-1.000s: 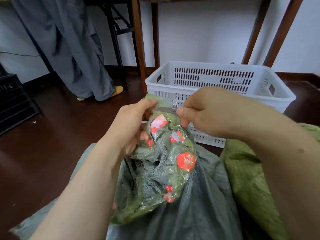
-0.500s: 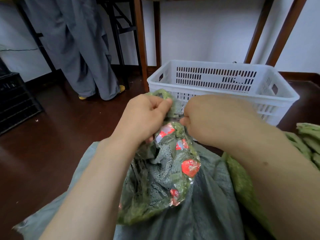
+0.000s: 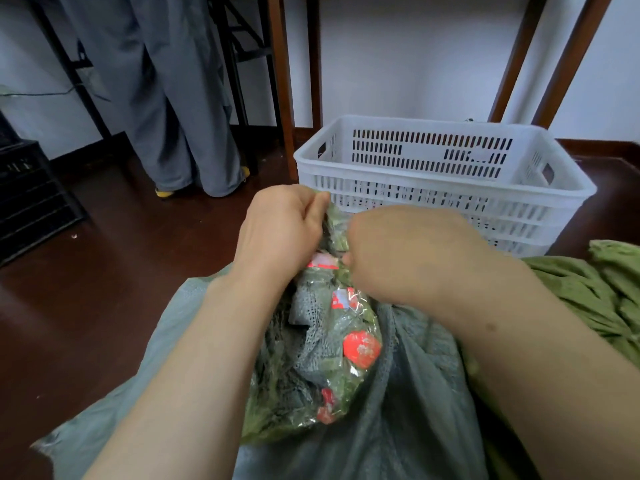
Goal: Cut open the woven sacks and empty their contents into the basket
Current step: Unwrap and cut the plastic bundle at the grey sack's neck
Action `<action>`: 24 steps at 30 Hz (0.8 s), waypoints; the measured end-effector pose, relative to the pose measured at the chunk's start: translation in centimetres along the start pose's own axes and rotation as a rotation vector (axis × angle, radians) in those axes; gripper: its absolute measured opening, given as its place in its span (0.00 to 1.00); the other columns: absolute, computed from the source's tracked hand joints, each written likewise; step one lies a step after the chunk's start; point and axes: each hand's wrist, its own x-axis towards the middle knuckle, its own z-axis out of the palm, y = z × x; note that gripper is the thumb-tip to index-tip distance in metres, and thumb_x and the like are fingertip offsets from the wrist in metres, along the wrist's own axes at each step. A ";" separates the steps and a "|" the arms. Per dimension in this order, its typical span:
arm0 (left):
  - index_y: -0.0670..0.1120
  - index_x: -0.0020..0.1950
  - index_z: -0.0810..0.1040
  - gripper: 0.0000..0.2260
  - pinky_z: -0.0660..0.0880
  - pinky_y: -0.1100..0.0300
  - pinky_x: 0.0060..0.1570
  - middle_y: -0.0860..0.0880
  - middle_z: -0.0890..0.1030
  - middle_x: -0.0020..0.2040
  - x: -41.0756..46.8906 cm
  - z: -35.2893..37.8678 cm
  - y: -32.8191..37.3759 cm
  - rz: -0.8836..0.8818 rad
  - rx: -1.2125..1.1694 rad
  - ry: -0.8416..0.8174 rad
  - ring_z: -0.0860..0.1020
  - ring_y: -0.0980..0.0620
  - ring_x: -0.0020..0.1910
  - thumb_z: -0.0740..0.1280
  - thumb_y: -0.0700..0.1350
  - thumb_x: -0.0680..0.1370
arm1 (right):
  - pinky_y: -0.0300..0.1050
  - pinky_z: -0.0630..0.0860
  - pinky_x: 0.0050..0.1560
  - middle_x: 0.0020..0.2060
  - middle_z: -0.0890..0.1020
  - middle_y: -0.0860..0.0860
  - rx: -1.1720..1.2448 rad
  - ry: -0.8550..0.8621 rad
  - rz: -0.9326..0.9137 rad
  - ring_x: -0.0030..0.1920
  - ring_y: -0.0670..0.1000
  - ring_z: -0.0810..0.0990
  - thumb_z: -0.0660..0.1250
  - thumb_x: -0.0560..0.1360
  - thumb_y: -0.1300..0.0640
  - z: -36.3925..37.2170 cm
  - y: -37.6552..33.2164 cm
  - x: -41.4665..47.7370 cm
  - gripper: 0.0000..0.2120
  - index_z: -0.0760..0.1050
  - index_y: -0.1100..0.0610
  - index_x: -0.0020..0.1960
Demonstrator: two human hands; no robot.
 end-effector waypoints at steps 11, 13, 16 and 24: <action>0.43 0.31 0.73 0.18 0.68 0.51 0.38 0.50 0.67 0.27 -0.3 -0.1 -2.4 -0.149 0.019 0.123 0.71 0.41 0.36 0.62 0.48 0.80 | 0.39 0.69 0.32 0.30 0.73 0.49 0.096 -0.235 -0.010 0.31 0.49 0.71 0.60 0.79 0.57 -3.0 1.7 -2.7 0.14 0.72 0.56 0.35; 0.35 0.36 0.74 0.20 0.67 0.51 0.38 0.46 0.68 0.28 0.1 -1.0 -3.4 -0.242 -0.034 0.141 0.69 0.45 0.34 0.62 0.49 0.81 | 0.42 0.71 0.34 0.33 0.76 0.50 0.175 -0.180 0.080 0.33 0.50 0.73 0.61 0.80 0.53 -2.5 3.6 -2.1 0.13 0.78 0.58 0.41; 0.40 0.37 0.77 0.21 0.66 0.57 0.32 0.41 0.77 0.31 0.3 -1.4 -2.3 -0.420 -0.334 0.055 0.68 0.53 0.29 0.60 0.54 0.81 | 0.37 0.65 0.23 0.31 0.75 0.51 0.712 -0.093 0.269 0.24 0.46 0.67 0.62 0.79 0.49 -0.8 5.8 -0.3 0.15 0.80 0.59 0.44; 0.49 0.60 0.80 0.25 0.62 0.65 0.20 0.42 0.82 0.41 0.4 -0.6 -0.1 -0.774 -0.977 -0.241 0.70 0.52 0.21 0.52 0.63 0.80 | 0.31 0.52 0.16 0.26 0.71 0.49 1.652 -0.241 0.241 0.18 0.42 0.57 0.73 0.61 0.47 4.9 2.8 1.5 0.20 0.76 0.60 0.45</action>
